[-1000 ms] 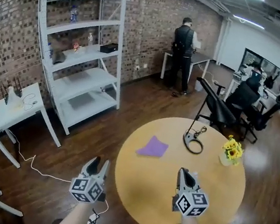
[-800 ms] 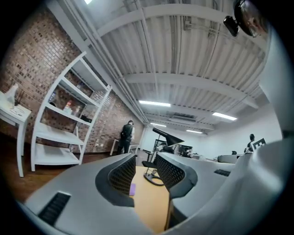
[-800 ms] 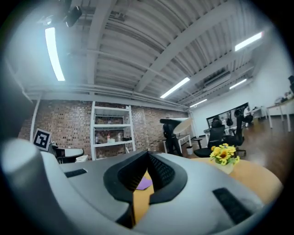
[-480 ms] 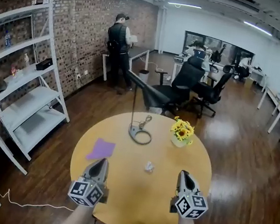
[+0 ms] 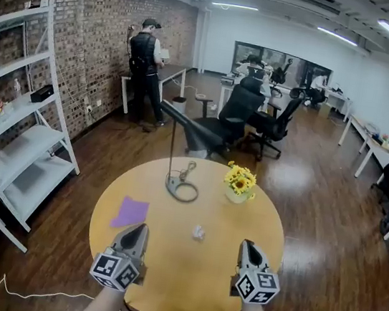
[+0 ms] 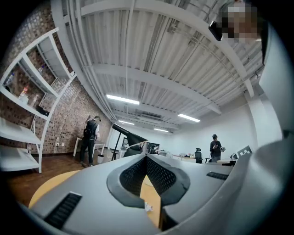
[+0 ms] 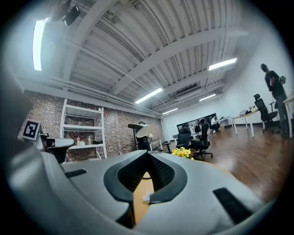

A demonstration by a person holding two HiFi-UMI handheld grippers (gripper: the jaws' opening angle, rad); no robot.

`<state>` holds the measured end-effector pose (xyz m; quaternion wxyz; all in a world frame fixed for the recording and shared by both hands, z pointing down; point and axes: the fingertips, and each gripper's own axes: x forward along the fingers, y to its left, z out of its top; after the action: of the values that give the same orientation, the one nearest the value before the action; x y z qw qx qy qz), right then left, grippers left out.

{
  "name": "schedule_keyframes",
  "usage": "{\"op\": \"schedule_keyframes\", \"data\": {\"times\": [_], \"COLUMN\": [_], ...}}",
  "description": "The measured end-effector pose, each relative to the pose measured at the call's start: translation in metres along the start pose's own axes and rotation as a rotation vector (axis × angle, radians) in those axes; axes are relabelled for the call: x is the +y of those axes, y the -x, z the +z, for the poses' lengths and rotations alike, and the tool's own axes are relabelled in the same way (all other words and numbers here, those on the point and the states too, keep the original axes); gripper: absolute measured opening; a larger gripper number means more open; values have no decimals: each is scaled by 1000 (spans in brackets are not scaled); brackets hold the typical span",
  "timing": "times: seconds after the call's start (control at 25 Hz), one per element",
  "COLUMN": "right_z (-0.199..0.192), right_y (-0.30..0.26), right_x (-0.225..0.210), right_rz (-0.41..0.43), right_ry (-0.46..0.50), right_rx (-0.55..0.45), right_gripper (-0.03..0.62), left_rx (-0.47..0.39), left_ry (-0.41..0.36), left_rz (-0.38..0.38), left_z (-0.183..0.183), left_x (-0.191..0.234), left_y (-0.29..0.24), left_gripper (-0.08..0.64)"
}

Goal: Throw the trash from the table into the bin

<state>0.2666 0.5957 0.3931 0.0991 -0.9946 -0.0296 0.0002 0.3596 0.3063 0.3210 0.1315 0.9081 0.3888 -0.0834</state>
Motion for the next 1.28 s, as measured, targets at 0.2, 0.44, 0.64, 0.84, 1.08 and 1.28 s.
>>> {"op": "schedule_keyframes", "data": {"times": [0.2, 0.44, 0.64, 0.84, 1.08, 1.28], "right_z": [1, -2, -3, -1, -19, -35], "right_y": [-8, -18, -20, -16, -9, 0], "right_x": [24, 49, 61, 71, 85, 100], "right_rz": [4, 24, 31, 19, -20, -40], "right_ry": [40, 100, 112, 117, 95, 88], "right_rx": [13, 35, 43, 38, 79, 104], "right_gripper": [5, 5, 5, 5, 5, 5], "left_rx": [-5, -28, -28, -20, 6, 47], "left_ry": [1, 4, 20, 56, 105, 121], "left_rz": [32, 73, 78, 72, 40, 7], "left_z": [7, 12, 11, 9, 1, -13], "left_x": [26, 52, 65, 82, 96, 100], "left_y": [9, 18, 28, 36, 48, 49], "left_gripper": [1, 1, 1, 0, 0, 0]}}
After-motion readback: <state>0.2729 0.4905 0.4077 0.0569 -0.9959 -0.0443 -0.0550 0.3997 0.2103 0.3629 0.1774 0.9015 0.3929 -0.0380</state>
